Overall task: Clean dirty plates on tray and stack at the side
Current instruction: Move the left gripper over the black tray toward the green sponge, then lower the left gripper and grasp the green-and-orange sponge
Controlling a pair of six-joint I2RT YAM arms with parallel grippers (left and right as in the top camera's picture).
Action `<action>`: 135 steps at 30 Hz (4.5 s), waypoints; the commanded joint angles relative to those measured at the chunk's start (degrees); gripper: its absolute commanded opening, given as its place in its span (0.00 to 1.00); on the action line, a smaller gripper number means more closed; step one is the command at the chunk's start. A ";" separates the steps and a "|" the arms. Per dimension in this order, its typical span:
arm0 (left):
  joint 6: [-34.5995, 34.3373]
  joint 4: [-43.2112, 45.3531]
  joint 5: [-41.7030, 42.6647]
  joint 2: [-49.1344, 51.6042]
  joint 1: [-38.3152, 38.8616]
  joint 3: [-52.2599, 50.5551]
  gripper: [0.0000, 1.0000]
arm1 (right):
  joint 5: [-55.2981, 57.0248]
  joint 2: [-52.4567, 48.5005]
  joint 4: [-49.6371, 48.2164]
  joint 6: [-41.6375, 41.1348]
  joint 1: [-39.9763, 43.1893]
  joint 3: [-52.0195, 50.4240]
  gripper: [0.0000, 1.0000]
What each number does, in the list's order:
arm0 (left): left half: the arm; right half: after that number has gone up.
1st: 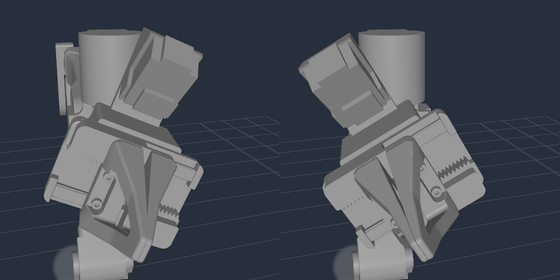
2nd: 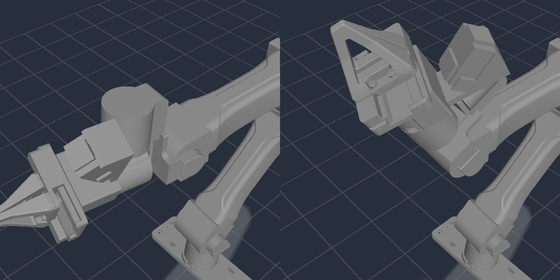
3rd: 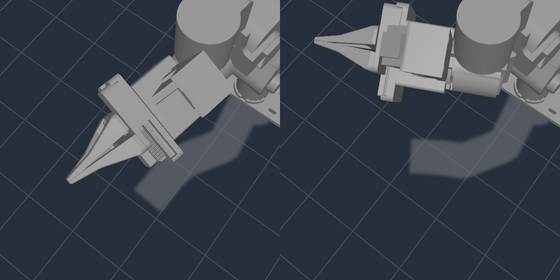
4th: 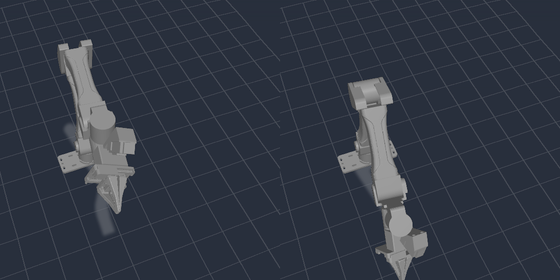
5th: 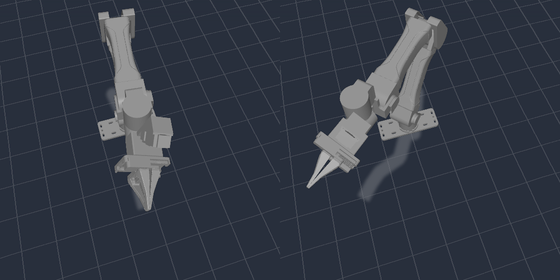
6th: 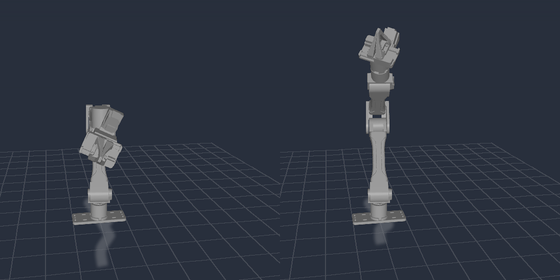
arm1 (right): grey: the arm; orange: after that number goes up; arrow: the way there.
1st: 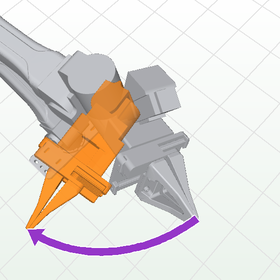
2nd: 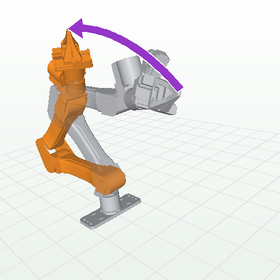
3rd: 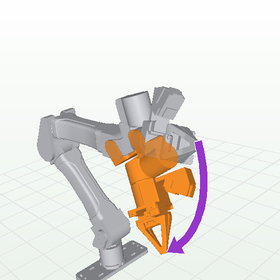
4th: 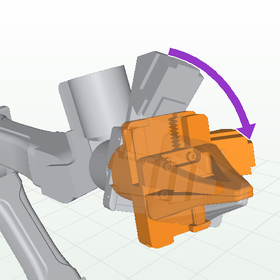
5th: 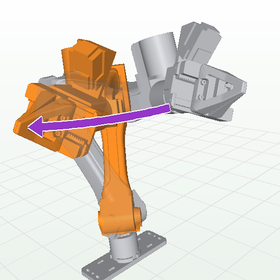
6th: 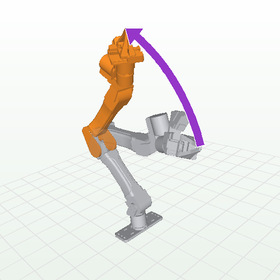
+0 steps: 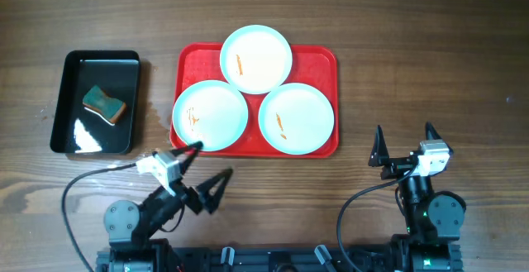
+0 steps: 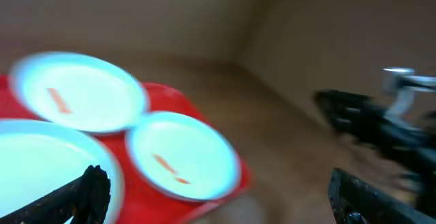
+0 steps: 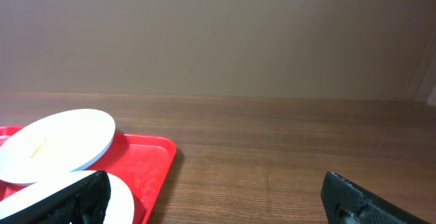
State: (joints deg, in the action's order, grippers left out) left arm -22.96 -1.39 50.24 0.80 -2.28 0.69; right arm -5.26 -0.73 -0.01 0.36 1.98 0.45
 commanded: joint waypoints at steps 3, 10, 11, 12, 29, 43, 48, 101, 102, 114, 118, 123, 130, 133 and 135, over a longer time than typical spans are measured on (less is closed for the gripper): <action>-18.47 8.59 9.88 -0.48 0.31 -0.37 1.00 | 0.57 0.31 -0.13 1.03 0.09 -0.13 1.00; -17.97 8.72 9.29 -0.44 0.26 0.63 0.99 | 0.57 0.31 -0.13 1.03 0.09 -0.13 1.00; -17.73 8.70 8.39 -0.39 0.24 1.20 1.00 | 0.57 0.31 -0.13 1.03 0.09 -0.13 1.00; -16.83 8.66 6.71 -0.35 0.24 2.27 1.00 | 0.57 0.31 -0.13 1.03 0.09 -0.13 1.00; 3.91 -54.82 -26.62 61.59 0.24 61.59 1.00 | 0.57 0.31 -0.13 1.03 0.09 -0.13 1.00; -7.98 -52.83 -62.53 92.39 -16.28 75.93 1.00 | 0.57 0.31 -0.13 1.05 0.09 -0.13 1.00; -7.96 -47.12 -62.47 103.78 -17.49 75.93 0.92 | 0.57 0.31 -0.13 1.05 0.09 -0.13 1.00; -7.34 -35.65 -58.84 112.45 -17.49 70.77 0.89 | 0.57 0.31 -0.13 1.05 0.09 -0.13 1.00; -7.34 -35.54 -58.62 112.76 -17.49 70.77 0.89 | 0.57 0.31 -0.13 1.03 0.09 -0.13 1.00; -7.30 -36.94 -60.39 111.95 -17.44 70.84 0.61 | 0.57 0.31 -0.13 1.05 0.09 -0.13 1.00; -7.30 -34.99 -60.39 111.58 -17.49 70.90 1.00 | 0.57 0.31 -0.13 1.05 0.09 -0.13 1.00; -7.30 -29.53 -60.39 111.60 -17.49 70.88 1.00 | 0.57 0.31 -0.13 1.03 0.09 -0.13 1.00; -7.32 -25.11 -62.03 113.68 -17.51 70.88 0.99 | 0.57 0.31 -0.13 1.05 0.09 -0.13 1.00; -7.32 -25.14 -64.35 114.53 -17.51 70.88 0.85 | 0.57 0.31 -0.13 1.05 0.09 -0.13 1.00; -7.32 -25.20 -64.46 114.51 -17.51 70.88 0.62 | 0.57 0.31 -0.13 1.05 0.09 -0.13 1.00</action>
State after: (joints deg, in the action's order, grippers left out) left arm -30.50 -26.72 -12.19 114.26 -19.68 71.72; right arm -5.26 -0.78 -0.01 0.38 1.98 0.38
